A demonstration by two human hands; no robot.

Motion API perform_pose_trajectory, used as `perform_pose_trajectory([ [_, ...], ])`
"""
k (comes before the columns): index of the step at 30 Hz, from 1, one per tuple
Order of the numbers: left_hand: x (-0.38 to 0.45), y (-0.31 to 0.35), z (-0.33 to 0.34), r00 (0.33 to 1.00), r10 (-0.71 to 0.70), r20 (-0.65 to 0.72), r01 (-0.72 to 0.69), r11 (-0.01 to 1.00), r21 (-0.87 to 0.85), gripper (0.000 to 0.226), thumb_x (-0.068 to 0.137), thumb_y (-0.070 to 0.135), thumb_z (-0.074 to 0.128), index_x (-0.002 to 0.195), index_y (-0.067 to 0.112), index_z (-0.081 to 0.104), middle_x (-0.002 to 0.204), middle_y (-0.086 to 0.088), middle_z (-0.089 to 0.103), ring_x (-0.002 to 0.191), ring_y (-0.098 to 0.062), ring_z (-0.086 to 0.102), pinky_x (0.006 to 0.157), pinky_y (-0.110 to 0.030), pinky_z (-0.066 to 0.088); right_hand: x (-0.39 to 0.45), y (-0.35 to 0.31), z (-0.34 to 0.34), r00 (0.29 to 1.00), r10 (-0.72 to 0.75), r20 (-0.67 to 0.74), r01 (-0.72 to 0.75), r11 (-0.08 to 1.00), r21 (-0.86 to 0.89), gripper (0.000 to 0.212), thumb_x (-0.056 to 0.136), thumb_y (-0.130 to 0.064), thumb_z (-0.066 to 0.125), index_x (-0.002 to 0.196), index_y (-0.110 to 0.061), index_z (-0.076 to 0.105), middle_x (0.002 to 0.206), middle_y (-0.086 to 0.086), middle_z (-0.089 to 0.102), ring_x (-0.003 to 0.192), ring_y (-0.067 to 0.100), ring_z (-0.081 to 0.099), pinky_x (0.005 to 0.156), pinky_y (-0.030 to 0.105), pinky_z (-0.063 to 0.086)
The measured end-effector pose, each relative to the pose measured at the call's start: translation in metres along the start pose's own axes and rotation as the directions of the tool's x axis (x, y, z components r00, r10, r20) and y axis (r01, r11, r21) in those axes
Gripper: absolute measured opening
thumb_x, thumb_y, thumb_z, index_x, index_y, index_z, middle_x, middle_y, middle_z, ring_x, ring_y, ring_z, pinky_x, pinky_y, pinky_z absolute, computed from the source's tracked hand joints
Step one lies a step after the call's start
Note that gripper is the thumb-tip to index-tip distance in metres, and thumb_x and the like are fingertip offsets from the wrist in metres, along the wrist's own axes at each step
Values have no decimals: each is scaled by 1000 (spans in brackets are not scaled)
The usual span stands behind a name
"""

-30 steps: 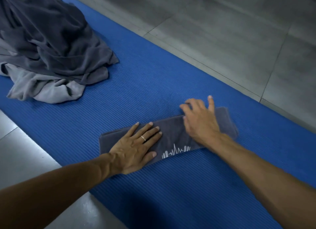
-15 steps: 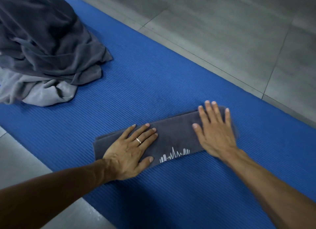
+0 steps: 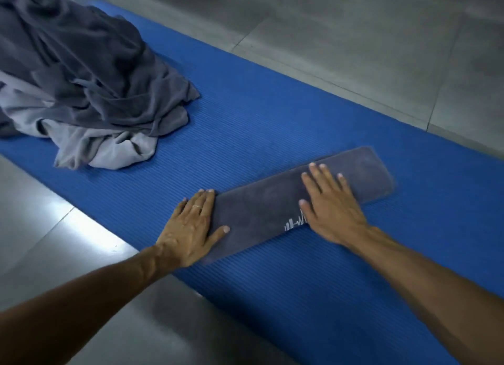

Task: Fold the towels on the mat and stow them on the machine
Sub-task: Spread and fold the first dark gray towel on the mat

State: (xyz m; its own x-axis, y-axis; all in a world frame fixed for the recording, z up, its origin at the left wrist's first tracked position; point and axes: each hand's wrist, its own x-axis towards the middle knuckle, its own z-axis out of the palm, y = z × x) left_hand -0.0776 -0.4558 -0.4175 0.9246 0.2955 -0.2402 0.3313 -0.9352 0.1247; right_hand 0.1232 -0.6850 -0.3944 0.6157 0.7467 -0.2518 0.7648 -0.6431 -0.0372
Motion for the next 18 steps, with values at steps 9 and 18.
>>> perform_pose_trajectory([
  [9, 15, -5, -42, 936, -236, 263, 350, 720, -600, 11, 82, 23, 72, 86, 17, 64, 88, -3, 69, 86, -18, 64, 74, -33, 51, -27, -102, 10, 898, -417, -143, 436, 888, 146, 85, 79, -41, 68, 148, -5, 34, 157, 12, 29, 144, 27, 30, 116, 47, 26],
  [18, 8, 1, -67, 837, -166, 522, 530, 6, -848, 15, 89, 24, 67, 91, 9, 66, 79, -6, 71, 72, -14, 70, 61, -28, 57, -38, -126, 4, 869, -330, -368, 419, 887, 194, 96, 67, -56, 76, 141, -8, 40, 145, 10, 44, 133, 27, 43, 105, 43, 39],
])
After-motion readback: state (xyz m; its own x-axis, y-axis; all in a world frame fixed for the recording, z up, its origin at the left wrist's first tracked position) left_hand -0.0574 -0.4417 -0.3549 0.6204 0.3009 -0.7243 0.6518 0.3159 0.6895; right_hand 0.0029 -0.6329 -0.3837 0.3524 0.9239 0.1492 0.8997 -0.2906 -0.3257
